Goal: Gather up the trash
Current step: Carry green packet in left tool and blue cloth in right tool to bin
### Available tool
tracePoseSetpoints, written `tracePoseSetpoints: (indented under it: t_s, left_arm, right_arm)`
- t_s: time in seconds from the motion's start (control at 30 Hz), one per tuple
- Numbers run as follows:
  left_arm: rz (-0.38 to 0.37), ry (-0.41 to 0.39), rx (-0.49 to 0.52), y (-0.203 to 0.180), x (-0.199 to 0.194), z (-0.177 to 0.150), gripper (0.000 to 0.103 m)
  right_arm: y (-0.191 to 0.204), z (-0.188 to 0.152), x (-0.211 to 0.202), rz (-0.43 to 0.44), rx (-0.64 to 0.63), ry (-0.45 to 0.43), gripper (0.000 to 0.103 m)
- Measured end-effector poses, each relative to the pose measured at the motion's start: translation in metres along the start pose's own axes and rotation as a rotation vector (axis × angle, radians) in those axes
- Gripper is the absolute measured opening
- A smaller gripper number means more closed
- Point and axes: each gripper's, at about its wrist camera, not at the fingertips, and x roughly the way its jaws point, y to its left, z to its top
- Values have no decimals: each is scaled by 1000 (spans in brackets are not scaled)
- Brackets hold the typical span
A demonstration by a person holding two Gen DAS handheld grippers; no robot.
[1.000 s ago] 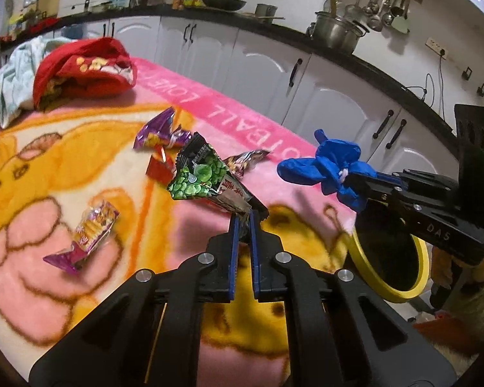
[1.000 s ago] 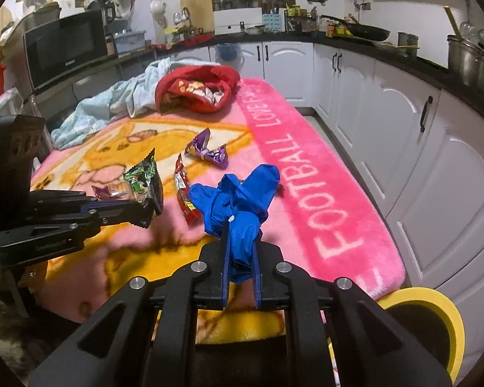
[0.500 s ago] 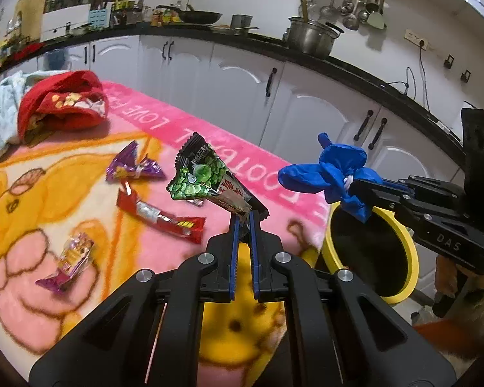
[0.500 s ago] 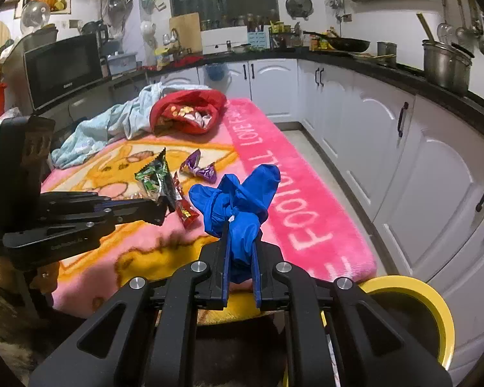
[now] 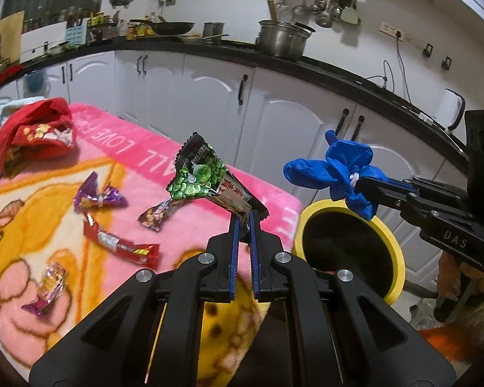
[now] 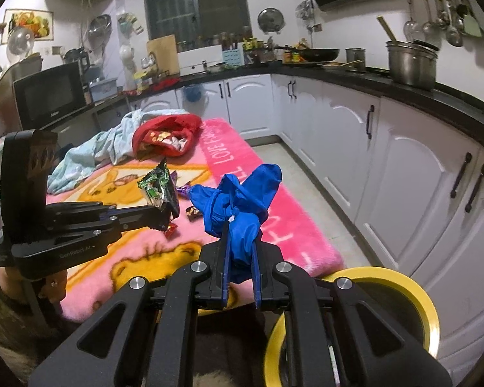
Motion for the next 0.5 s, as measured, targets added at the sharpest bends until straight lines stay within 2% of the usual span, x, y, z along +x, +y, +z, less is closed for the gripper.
tracePoseSetpoints:
  t_s: [0.5]
  left_arm:
    - [-71, -10, 68, -41, 18, 16, 3]
  right_arm:
    - [-39, -13, -36, -116, 67, -38, 11]
